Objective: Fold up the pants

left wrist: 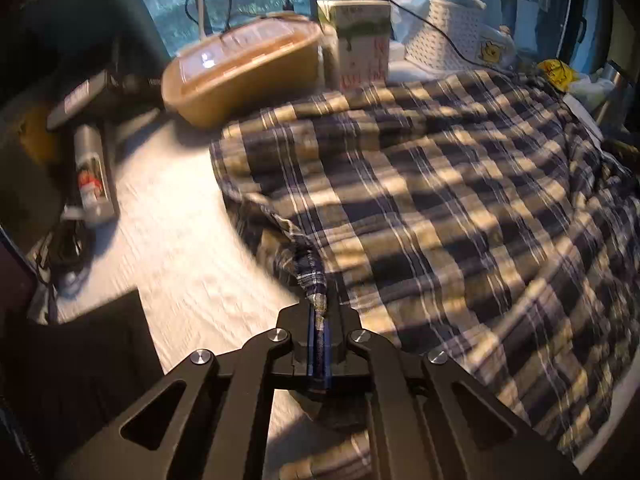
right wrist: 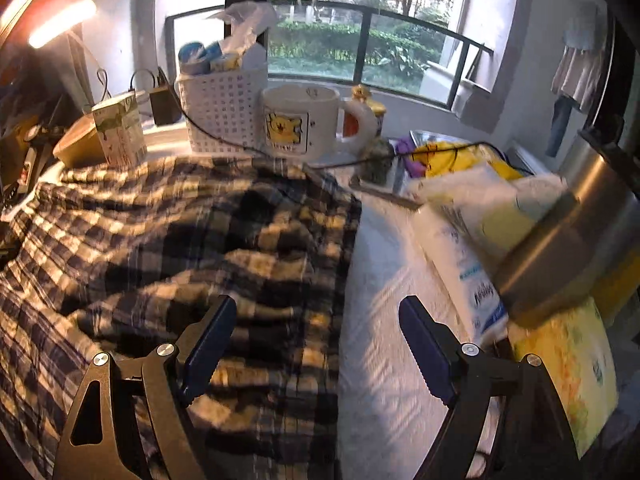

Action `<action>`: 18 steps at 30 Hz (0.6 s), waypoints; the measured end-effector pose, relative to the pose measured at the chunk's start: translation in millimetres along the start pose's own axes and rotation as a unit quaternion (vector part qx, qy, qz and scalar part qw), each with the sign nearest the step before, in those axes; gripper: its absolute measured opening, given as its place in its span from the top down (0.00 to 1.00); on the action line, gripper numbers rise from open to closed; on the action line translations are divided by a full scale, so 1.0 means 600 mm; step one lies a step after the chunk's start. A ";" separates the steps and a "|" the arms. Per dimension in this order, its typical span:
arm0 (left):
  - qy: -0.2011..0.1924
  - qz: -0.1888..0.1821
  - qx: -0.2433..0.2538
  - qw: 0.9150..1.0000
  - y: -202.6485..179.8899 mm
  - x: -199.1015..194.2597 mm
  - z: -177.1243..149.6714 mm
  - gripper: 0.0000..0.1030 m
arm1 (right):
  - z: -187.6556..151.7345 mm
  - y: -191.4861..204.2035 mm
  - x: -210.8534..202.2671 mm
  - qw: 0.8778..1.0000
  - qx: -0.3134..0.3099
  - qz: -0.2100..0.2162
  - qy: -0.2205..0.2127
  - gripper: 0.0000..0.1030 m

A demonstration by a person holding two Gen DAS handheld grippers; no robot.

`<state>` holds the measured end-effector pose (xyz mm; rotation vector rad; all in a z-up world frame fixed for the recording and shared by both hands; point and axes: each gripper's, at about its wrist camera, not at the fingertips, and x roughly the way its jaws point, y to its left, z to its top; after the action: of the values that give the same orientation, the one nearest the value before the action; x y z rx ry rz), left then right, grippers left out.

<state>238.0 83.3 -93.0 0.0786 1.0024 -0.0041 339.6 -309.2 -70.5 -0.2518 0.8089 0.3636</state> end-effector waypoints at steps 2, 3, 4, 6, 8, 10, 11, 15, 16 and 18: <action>-0.011 0.007 -0.009 1.000 0.013 0.006 0.019 0.98 | -0.011 0.006 -0.002 1.000 -0.011 -0.008 0.005 0.18; -0.015 0.008 -0.011 1.000 0.022 0.011 0.028 0.98 | -0.017 0.010 -0.003 1.000 -0.016 -0.009 0.009 0.18; -0.019 0.011 -0.012 1.000 0.031 0.014 0.039 0.98 | -0.023 0.012 -0.004 1.000 -0.017 -0.009 0.012 0.18; -0.032 0.021 -0.015 0.999 0.047 0.020 0.060 0.98 | -0.033 0.014 -0.008 1.000 -0.016 -0.009 0.017 0.18; -0.042 0.021 -0.018 0.999 0.058 0.024 0.080 0.98 | -0.039 0.013 -0.014 1.000 -0.013 -0.011 0.019 0.18; -0.053 0.013 -0.031 0.998 0.068 0.020 0.093 0.97 | -0.043 0.010 -0.022 1.000 -0.006 -0.015 0.017 0.18; -0.057 0.010 -0.042 0.997 0.075 0.018 0.101 0.93 | -0.044 0.007 -0.027 1.000 -0.001 -0.016 0.015 0.18; -0.059 0.021 -0.072 0.995 0.091 -0.008 0.102 0.65 | -0.050 0.000 -0.047 1.000 0.010 -0.020 0.008 0.18; -0.062 0.024 -0.078 0.995 0.090 -0.017 0.100 0.57 | -0.053 -0.002 -0.053 1.000 0.012 -0.020 0.007 0.18; -0.070 0.012 -0.087 0.994 0.090 -0.047 0.074 0.47 | -0.059 -0.004 -0.062 1.000 0.015 -0.019 0.005 0.18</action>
<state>262.2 133.1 -41.8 -0.0694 0.8580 0.0978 294.2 -332.2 -66.3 -0.2409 0.8183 0.3147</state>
